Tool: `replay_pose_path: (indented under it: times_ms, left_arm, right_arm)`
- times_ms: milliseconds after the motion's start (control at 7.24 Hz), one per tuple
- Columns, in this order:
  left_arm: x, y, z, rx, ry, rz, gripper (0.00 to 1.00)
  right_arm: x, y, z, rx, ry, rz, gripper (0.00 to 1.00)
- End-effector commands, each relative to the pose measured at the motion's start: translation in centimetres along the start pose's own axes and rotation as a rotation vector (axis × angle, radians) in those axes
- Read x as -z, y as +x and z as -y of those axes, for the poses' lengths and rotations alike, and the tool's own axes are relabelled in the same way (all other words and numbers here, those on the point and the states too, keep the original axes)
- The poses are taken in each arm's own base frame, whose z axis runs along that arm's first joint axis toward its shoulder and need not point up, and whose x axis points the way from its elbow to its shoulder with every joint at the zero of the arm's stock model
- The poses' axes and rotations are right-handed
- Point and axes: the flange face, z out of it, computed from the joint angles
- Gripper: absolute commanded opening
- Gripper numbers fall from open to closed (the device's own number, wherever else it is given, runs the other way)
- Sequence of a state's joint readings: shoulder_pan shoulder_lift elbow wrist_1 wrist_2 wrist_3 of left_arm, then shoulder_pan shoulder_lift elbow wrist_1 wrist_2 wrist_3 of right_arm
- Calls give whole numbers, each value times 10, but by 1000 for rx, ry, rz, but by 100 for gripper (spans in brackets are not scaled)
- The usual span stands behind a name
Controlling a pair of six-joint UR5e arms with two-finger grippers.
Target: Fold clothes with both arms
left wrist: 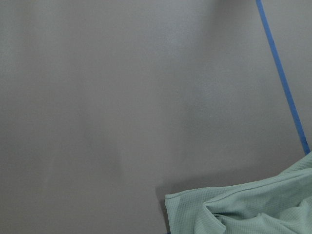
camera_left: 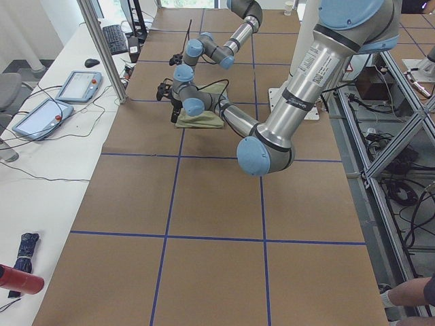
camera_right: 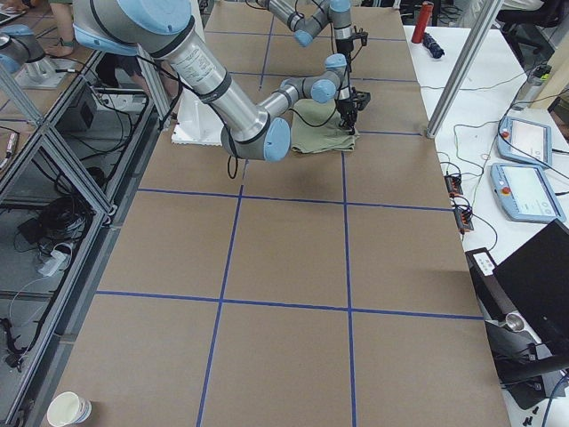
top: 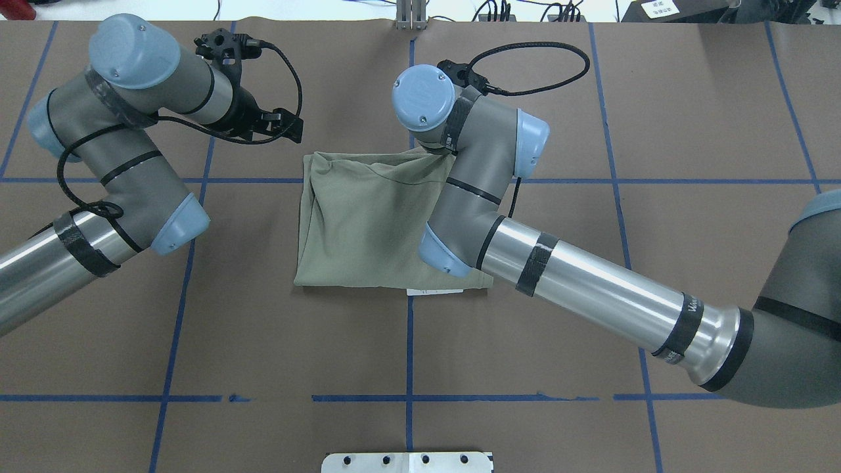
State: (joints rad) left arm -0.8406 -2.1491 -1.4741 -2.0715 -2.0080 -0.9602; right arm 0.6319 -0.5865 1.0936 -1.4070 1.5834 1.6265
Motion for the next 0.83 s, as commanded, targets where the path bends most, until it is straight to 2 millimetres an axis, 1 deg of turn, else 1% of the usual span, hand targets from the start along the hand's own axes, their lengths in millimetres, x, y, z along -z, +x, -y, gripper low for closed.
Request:
replay_pose_path:
  times_ms: [0,138,276,414,552,690]
  left_arm:
    - [0,0,0,2,1,1,100]
    - [-2,0,-2,1,-2,2,100]
    - [-2,0,-1,3,-3,3,100]
    - [-6,1,-4,6,-11,8,100]
    - [-13,7,-2,107,-15,9,100]
    - [-29,30,0,186,-27,12,100]
  right_arm:
    - [-22,9,15,20,56,-46,0]
    - [-23,9,15,32,58,-46,0]
    - [-20,6,12,118,54,-44,99]
    - [-15,3,15,155,53,-33,100]
    - [0,-4,36,172,9,-11,100]
    - [20,0,77,175,-90,22,100]
